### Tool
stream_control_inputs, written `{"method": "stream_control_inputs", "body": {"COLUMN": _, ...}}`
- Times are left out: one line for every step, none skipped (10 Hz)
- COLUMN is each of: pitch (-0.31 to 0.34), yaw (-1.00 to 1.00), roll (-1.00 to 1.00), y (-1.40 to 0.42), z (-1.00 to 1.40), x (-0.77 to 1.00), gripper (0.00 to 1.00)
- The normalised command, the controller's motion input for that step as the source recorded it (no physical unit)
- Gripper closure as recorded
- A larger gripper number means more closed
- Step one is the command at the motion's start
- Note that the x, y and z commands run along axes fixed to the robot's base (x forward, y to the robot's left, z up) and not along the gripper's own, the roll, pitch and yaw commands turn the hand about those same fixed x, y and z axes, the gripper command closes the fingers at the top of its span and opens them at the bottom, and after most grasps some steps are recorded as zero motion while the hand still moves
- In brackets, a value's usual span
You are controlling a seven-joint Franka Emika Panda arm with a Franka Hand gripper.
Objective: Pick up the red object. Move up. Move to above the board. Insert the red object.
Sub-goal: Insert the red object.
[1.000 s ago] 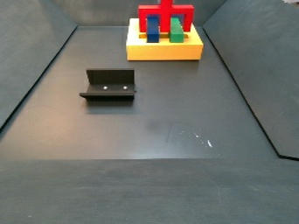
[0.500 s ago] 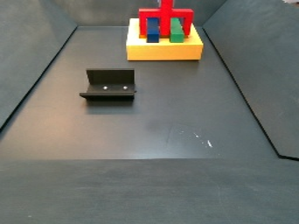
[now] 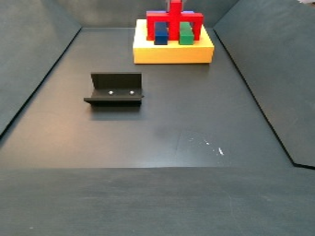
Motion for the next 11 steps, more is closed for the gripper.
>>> {"method": "stream_control_inputs", "body": {"pitch": -0.104, "yaw": 0.0, "roll": -0.13, "y": 0.0, "z": -0.16, "x": 0.0, "gripper": 1.0}}
{"method": "stream_control_inputs", "body": {"pitch": -0.087, "yaw": 0.0, "roll": -0.06, "y": -0.11, "z": -0.12, "x": 0.0, "gripper": 1.0}}
{"method": "stream_control_inputs", "body": {"pitch": -0.027, "yaw": 0.0, "roll": -0.05, "y": -0.2, "z": -0.04, "x": 0.01, "gripper": 1.0}}
{"method": "stream_control_inputs", "body": {"pitch": -0.004, "yaw": 0.0, "roll": -0.09, "y": -0.1, "z": -0.05, "x": 0.05, "gripper": 1.0}}
{"method": "stream_control_inputs", "body": {"pitch": -0.021, "yaw": 0.0, "roll": -0.14, "y": -0.01, "z": 0.0, "x": 0.05, "gripper": 1.0}}
{"method": "stream_control_inputs", "body": {"pitch": -0.044, "yaw": 0.0, "roll": -0.15, "y": 0.0, "z": -0.02, "x": 0.01, "gripper": 1.0}}
{"method": "stream_control_inputs", "body": {"pitch": -0.039, "yaw": 0.0, "roll": -0.16, "y": 0.01, "z": -0.13, "x": 0.07, "gripper": 1.0}}
{"method": "stream_control_inputs", "body": {"pitch": -0.003, "yaw": 0.02, "roll": -0.14, "y": 0.17, "z": -0.27, "x": 0.16, "gripper": 1.0}}
{"method": "stream_control_inputs", "body": {"pitch": -0.043, "yaw": 0.04, "roll": -0.18, "y": 0.2, "z": -0.43, "x": 0.15, "gripper": 1.0}}
{"method": "stream_control_inputs", "body": {"pitch": -0.101, "yaw": 0.05, "roll": -0.22, "y": 0.21, "z": -0.49, "x": 0.04, "gripper": 1.0}}
{"method": "stream_control_inputs", "body": {"pitch": -0.149, "yaw": 0.06, "roll": -0.22, "y": 0.15, "z": -0.47, "x": 0.0, "gripper": 1.0}}
